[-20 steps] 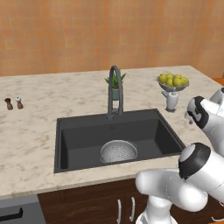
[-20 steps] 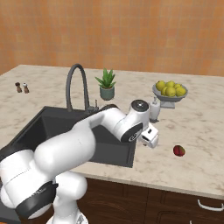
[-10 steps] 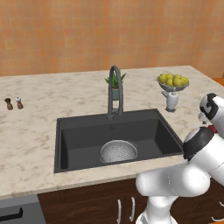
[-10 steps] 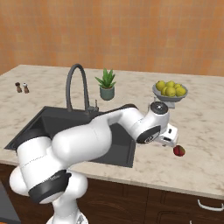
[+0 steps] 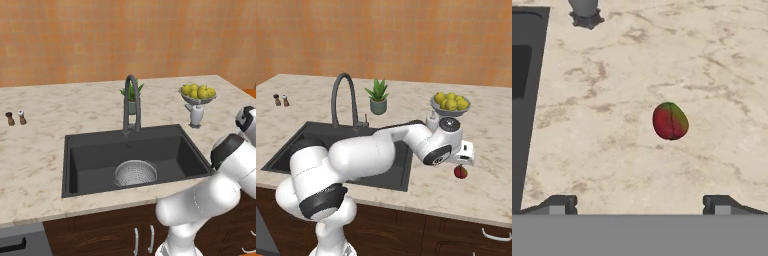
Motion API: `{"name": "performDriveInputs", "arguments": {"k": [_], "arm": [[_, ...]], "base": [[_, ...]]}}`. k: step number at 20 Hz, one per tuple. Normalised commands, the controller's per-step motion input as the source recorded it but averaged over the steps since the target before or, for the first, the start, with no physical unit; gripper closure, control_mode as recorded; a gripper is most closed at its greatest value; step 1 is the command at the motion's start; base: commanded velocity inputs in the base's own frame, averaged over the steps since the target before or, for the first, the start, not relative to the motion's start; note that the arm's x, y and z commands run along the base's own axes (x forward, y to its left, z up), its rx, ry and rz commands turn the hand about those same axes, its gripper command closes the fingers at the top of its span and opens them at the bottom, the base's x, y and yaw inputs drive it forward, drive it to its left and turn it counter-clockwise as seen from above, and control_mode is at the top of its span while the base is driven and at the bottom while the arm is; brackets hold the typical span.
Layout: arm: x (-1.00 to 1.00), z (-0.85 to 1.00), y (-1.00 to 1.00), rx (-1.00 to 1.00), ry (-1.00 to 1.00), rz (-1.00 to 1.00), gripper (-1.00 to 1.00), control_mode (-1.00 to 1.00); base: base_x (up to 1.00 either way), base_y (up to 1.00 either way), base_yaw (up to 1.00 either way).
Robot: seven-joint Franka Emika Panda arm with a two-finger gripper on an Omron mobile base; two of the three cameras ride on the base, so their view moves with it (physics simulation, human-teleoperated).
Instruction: Put the colander in the sink, put the mango in the colander, and turn on the sink faucet and pour water over the colander.
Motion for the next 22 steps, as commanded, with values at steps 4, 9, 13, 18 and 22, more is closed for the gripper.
{"name": "performDriveInputs", "arguments": {"k": [4,9,13,18,22], "arm": [[0.0,-0.23,-0.33,-0.12,0.0,0.11,-1.0,-1.0],[0.1,-0.27,-0.13,-0.03,0.04,0.09,-1.0,-1.0],[0.27,-0.29,0.0,0.0,0.1,0.1,-1.0,-1.0],[0.25,-0.26,-0.06,0.0,0.09,0.07,-1.0,-1.0],[0.17,-0.19,-0.16,0.0,0.05,0.04,-1.0,-1.0]], "base": [[0.0,0.0,0.0],[0.0,0.0,0.0],[0.0,0.0,0.0],[0.0,0.0,0.0],[0.0,0.0,0.0]]}}
